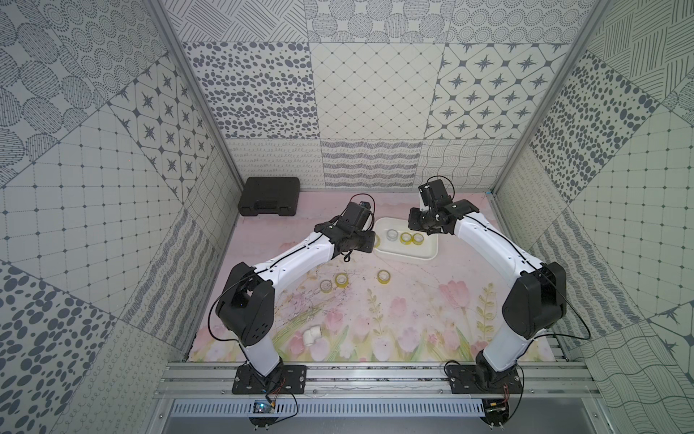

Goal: Put the transparent tape into the storage box
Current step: Place the tape in the storage box.

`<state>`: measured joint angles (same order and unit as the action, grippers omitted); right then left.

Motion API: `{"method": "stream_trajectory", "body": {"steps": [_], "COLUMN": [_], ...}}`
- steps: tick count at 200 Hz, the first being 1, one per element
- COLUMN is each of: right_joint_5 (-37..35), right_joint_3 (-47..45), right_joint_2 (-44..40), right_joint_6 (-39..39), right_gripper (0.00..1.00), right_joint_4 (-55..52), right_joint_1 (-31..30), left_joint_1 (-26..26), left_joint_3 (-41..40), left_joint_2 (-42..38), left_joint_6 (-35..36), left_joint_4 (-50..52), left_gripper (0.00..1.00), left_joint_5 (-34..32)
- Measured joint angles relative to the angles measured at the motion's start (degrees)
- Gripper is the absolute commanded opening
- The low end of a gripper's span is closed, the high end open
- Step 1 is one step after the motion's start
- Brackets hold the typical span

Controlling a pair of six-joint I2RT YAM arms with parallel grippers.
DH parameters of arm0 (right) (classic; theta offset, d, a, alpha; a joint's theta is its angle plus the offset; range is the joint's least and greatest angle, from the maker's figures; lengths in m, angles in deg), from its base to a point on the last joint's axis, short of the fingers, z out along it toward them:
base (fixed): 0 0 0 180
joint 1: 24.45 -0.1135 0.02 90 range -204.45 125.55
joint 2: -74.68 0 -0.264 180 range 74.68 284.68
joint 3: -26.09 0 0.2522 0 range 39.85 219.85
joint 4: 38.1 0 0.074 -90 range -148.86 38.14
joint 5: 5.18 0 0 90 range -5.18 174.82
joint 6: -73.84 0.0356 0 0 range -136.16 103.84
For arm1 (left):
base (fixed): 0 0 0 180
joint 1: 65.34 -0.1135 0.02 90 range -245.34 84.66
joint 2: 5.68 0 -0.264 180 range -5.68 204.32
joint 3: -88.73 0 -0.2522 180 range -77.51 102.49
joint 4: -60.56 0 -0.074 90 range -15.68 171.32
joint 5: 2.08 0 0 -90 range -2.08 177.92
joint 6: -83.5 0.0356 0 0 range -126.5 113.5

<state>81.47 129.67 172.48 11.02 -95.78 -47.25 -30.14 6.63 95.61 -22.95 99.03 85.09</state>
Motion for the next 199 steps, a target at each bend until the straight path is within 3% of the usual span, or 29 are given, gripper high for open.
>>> {"method": "stream_trajectory", "body": {"steps": [67, 132, 199], "right_joint_5": [-0.1, -0.6, 0.8], "right_joint_3": [4.5, -4.0, -8.1], "right_joint_2": [-2.6, -2.5, -1.9], "right_joint_6": [0.5, 1.1, 1.1], "right_gripper": [0.34, 0.34, 0.34], "right_joint_4": [0.8, -0.2, 0.0], "right_joint_1": [1.5, 9.0, 9.4], "left_joint_1": [2.4, 5.4, 7.8], "left_joint_3": [18.1, 27.1, 33.2], "left_joint_2": [17.3, 27.9, 35.9], "left_joint_6": [1.3, 1.4, 1.4], "left_joint_4": [1.7, 1.9, 1.9], "left_gripper": [0.0, 0.0, 0.0], "left_joint_5": [5.1, 9.1, 11.8]}}
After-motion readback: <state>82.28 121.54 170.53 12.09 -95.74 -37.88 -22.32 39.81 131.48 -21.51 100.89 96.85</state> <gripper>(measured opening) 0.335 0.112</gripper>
